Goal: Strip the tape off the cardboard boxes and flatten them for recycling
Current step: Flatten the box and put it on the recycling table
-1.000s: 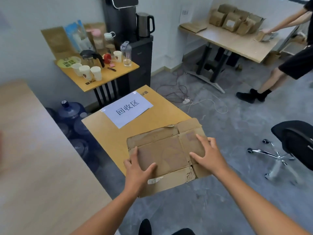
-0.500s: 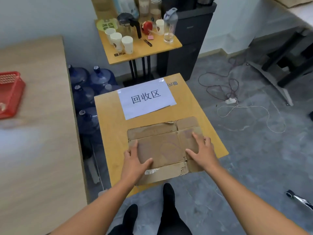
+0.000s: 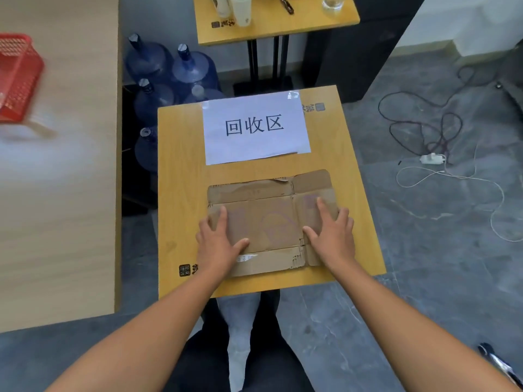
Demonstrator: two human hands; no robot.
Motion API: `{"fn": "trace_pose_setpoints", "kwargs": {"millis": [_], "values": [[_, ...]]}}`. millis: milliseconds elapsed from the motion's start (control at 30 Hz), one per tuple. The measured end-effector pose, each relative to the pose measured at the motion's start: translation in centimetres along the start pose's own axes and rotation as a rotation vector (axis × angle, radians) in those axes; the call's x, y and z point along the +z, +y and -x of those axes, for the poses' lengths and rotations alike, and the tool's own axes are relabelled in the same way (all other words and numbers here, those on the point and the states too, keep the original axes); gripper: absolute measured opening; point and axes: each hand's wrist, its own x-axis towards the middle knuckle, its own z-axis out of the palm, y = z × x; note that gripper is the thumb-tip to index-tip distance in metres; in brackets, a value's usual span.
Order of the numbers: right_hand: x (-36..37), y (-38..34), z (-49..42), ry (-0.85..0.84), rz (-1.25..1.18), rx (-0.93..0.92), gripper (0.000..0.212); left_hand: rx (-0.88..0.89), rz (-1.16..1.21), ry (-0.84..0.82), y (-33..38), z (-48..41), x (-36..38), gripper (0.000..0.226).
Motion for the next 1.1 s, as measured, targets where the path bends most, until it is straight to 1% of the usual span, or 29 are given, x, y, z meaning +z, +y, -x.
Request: {"fn": "trace_pose_setpoints", "kwargs": {"millis": [67, 133, 200, 400, 567, 667, 800, 900, 1000, 1100], "values": [[-0.3, 0.8, -0.2, -0.038, 0.019, -0.031, 0.081, 0.015, -0.05, -0.005, -0.3, -0.5, -0.3, 0.101], [-0.3, 1.5, -0.1, -0.037, 0.104, -0.053, 0.081, 0.023, -0.126, -0.018, -0.9, -1.2, -0.7, 0.101], [-0.1, 1.9, 0.0, -0.042, 0.146, -0.065, 0.081, 0.032, -0.142, -0.03, -1.5, -1.5, -0.6, 0.101], [-0.3, 2.0, -0.3, -0.065, 0.165, -0.121, 0.076, 0.05, -0.181, -0.014, -1.8, -1.3, 0.0, 0.102], [-1.5, 1.1, 0.5, -0.064, 0.153, -0.158, 0.071, 0.081, -0.112, -0.026, -1.8, -1.1, -1.1, 0.102], [-2.3, -0.7, 1.4, -0.056, 0.114, -0.228, 0.068, 0.111, -0.059, 0.005, -2.1, -0.1, -2.3, 0.095], [-2.9, -5.5, 3.5, -0.074, 0.073, -0.357, 0.064, 0.175, -0.014, 0.104, -3.9, 2.0, -4.7, 0.082], [-2.7, -11.1, 5.8, -0.06, 0.023, -0.481, 0.062, 0.168, -0.023, 0.171, -7.0, 3.4, -7.3, 0.074], [-1.6, -18.1, 8.6, -0.06, 0.052, -0.619, 0.061, 0.141, -0.037, 0.256, -11.9, 4.9, -10.6, 0.07], [0.8, -25.4, 12.6, -0.09, 0.108, -0.739, 0.062, 0.102, -0.038, 0.34, -19.0, 6.8, -14.2, 0.065]]}}
